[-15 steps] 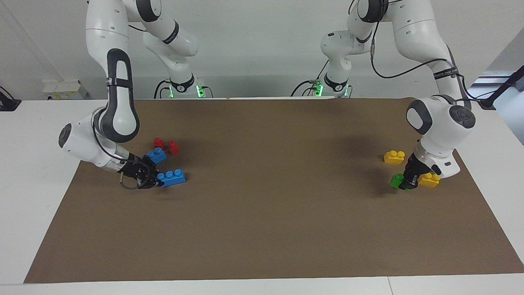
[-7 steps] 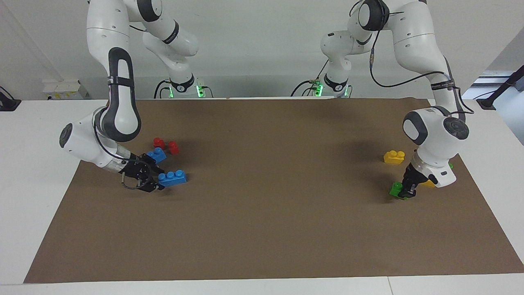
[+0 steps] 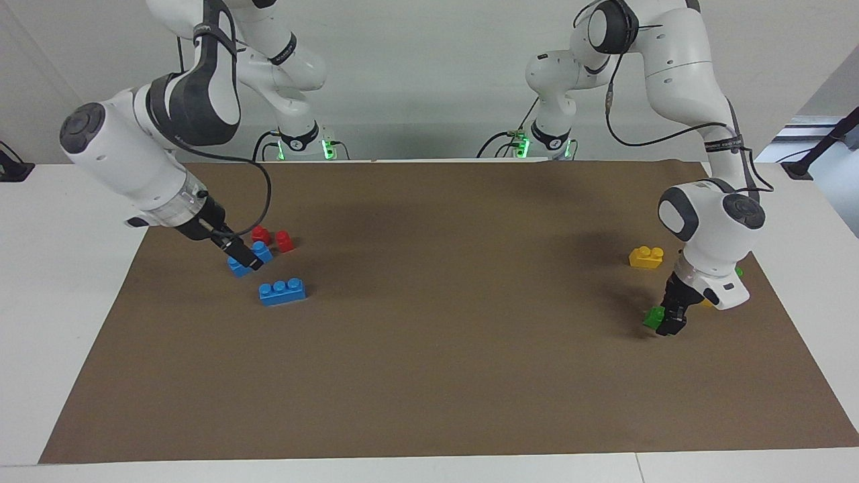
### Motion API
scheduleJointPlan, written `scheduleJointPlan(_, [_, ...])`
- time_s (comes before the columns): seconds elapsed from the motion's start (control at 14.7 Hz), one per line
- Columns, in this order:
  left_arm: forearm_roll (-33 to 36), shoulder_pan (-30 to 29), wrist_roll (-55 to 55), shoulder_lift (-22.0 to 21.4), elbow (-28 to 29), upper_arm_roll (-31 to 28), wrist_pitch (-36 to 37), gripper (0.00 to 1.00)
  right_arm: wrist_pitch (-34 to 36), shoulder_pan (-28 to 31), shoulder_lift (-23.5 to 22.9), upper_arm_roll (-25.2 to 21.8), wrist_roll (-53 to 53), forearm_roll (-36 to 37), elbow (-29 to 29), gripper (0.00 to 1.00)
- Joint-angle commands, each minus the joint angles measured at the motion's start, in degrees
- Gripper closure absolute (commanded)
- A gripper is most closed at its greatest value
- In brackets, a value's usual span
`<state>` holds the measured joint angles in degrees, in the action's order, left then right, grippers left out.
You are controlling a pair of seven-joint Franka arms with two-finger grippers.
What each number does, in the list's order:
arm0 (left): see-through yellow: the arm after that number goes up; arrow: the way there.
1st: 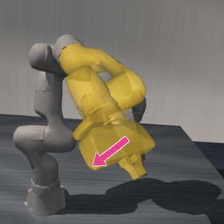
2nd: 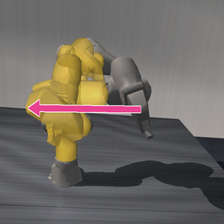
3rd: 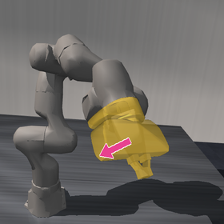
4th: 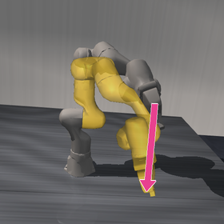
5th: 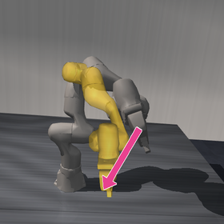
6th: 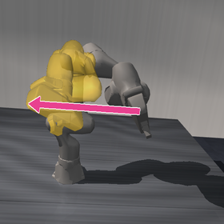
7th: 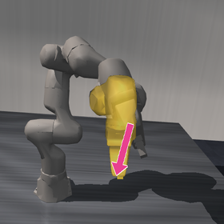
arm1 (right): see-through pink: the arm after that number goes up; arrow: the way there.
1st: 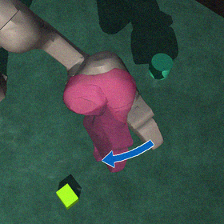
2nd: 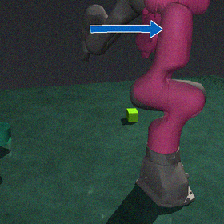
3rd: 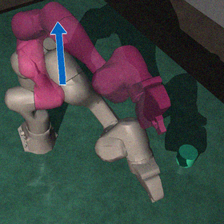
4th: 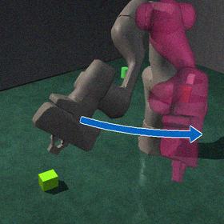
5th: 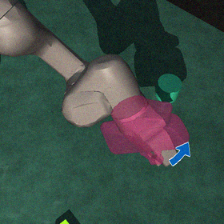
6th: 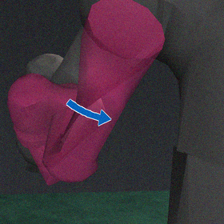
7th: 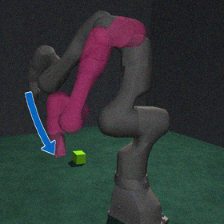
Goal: Remove green block with left arm and hold with right
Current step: 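Place the green brick with the left gripper while the right gripper retracts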
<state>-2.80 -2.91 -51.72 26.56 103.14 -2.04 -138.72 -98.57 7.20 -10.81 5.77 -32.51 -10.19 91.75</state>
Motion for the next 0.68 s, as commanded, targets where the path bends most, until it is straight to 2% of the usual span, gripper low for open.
scheduleJointPlan(0.0, [0.95,-0.69,0.83,0.43,-0.56,0.54,-0.24,0.0,2.85,-2.08,2.53,0.29,11.12,5.95,-2.45,0.0])
scheduleJointPlan(0.2, [2.35,-0.43,5.91,0.08,-1.35,0.54,2.57,0.0,3.73,-2.45,5.62,0.29,18.07,7.46,-2.54,0.0])
scheduleJointPlan(0.34, [2.36,-0.6,8.38,-1.32,-1.79,0.54,3.45,0.0,3.03,-2.45,5.89,0.38,21.42,9.39,-2.62,0.0])
scheduleJointPlan(0.61, [2.36,0.01,13.12,-5.45,-4.78,0.63,11.44,0.0,0.92,-2.01,5.8,0.29,22.92,12.47,-2.89,0.0])
